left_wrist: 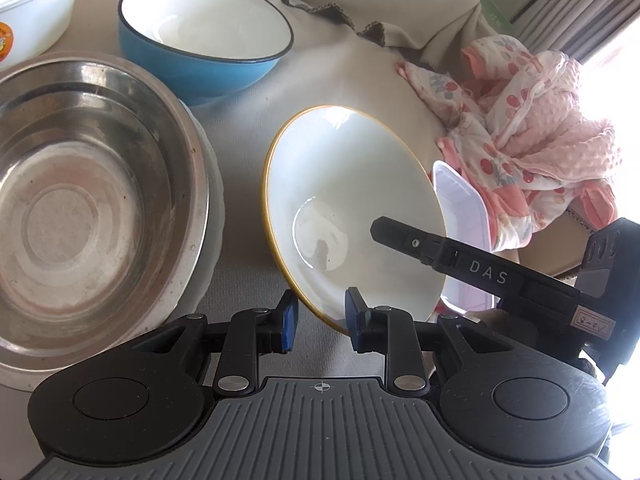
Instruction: Organize plates and bowls
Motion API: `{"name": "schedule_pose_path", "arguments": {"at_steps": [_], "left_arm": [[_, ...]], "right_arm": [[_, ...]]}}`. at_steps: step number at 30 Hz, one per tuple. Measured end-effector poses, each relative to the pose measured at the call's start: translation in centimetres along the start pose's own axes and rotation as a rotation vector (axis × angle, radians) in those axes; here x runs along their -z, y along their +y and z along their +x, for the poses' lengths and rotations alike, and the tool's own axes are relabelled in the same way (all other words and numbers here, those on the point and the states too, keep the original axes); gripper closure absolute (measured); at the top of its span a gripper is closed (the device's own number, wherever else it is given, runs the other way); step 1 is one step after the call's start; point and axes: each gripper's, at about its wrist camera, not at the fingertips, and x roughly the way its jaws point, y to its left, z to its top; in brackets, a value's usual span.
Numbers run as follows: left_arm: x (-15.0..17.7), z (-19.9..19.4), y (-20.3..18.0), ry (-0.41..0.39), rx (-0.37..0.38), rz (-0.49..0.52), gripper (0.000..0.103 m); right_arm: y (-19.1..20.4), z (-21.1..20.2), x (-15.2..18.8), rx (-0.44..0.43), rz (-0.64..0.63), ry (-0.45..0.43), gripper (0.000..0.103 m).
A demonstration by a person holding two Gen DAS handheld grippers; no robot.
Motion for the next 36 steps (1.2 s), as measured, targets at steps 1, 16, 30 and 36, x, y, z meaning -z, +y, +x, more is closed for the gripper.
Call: {"name": "schedule_pose_path", "arguments": {"at_steps": [1,16,30,36], "left_arm": [[0.0,0.0,0.1,0.001,0.001,-0.003,0.075],[-0.1,0.9,0.1,0.014,0.05,-0.019,0.073],[0.1,-2.1,0.5,-0.027,0.065,-0.02,0.076],[0.9,-5.9,-3.0,-0.206,0.004,0.16,0.079]], "right_arm": [[0.0,0.0,0.0,-0.001,0.001,0.0,0.067],[-0.2,-0.1,0.2,0.024,0.0,-0.014,0.067],[-5.0,-9.1,1.6,0.221,0.175,-0.123,0.06],[-8.6,-8.8,3.1,0.306,0.292,-0.108,0.06]]}}
